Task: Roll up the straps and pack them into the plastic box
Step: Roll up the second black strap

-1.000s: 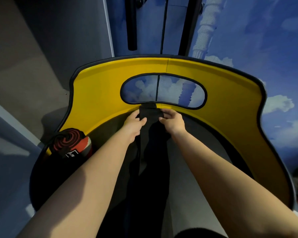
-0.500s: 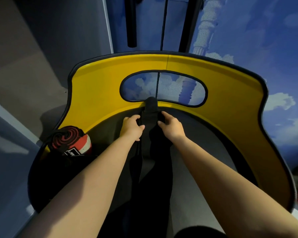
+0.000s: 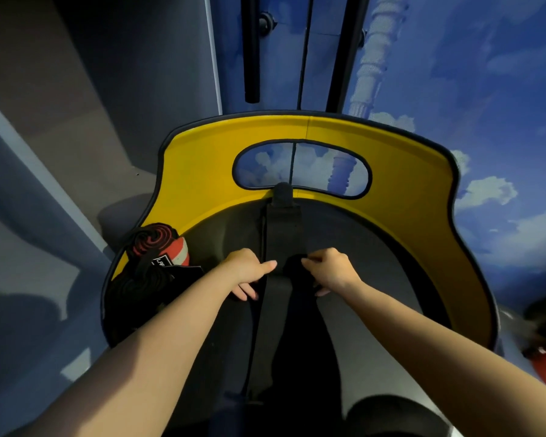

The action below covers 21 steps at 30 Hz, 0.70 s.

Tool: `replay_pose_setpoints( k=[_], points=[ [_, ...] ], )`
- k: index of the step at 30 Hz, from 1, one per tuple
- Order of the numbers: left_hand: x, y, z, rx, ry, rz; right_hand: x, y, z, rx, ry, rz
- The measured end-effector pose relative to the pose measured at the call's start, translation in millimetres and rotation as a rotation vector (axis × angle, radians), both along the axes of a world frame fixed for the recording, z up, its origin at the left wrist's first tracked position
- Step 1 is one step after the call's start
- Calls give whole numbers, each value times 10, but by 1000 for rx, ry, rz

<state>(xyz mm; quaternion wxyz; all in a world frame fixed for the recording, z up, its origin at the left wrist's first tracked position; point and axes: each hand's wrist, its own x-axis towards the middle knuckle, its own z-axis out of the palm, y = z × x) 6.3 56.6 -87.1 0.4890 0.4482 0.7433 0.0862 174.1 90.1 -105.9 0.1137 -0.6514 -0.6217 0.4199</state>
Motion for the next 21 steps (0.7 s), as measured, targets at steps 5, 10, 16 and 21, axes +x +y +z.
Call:
replay_pose_setpoints(
  k=[5, 10, 16, 21],
  points=[
    [102, -237, -96, 80, -149, 140, -6, -151, -73, -18, 67, 76],
    [132, -437, -128, 167, -152, 212, 34, -261, -74, -39, 130, 83],
    [112, -699, -196, 169, -31, 147, 164, -566, -85, -26, 123, 106],
    [156, -982, -213, 119, 98, -2, 297, -906, -101, -42, 137, 124]
  ],
)
